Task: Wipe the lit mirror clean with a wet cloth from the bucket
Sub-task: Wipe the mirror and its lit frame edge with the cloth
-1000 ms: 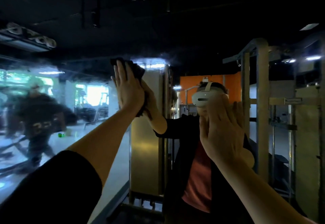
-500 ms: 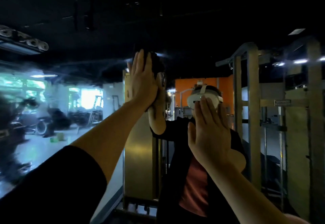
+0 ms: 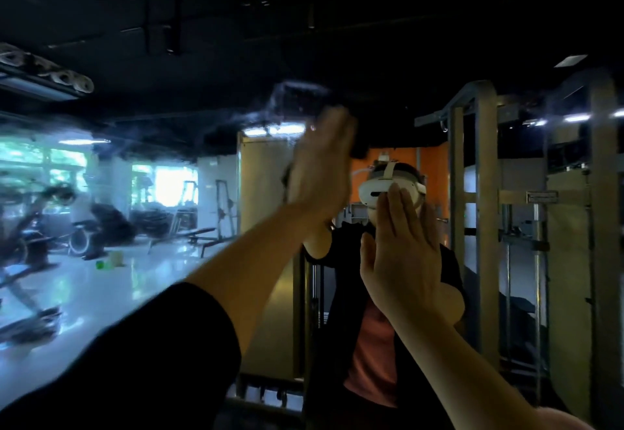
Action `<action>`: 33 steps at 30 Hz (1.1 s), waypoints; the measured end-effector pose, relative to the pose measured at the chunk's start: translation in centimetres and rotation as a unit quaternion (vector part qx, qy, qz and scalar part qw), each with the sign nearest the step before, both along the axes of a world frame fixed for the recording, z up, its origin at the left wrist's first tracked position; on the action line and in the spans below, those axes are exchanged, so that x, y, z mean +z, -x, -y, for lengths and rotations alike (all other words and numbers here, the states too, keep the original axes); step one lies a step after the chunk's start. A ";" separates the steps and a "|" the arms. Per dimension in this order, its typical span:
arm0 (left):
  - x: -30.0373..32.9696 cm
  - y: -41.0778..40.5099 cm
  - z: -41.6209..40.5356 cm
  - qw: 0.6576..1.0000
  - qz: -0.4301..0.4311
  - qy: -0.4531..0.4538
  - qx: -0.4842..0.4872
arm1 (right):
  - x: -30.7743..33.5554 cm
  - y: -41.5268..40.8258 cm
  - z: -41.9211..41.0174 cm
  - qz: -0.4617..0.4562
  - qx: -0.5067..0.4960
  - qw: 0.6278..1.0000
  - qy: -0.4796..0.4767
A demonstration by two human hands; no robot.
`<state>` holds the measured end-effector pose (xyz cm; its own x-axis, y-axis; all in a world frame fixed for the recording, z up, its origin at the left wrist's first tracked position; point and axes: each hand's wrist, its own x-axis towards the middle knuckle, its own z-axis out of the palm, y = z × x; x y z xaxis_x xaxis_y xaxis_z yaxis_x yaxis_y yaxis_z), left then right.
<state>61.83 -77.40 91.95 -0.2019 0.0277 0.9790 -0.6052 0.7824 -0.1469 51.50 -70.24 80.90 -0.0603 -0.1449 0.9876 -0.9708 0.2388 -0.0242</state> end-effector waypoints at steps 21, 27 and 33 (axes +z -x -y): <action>-4.5 -18.2 12.6 0.981 -0.106 -0.105 0.125 | 1.4 -6.7 5.9 -0.072 0.028 0.997 -0.030; -1.2 -14.8 10.7 0.966 -0.220 -0.132 0.039 | 1.2 -6.8 7.9 -0.100 0.019 0.993 0.068; 0.5 -14.9 11.6 0.997 -0.065 -0.020 0.049 | 1.1 -5.6 7.5 -0.143 0.009 0.988 0.057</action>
<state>76.69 -89.00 92.49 -0.0735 -0.0247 0.9970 -0.6907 0.7224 -0.0330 57.11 -77.71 81.97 0.2249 -0.0310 0.9739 -0.9461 0.2320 0.2259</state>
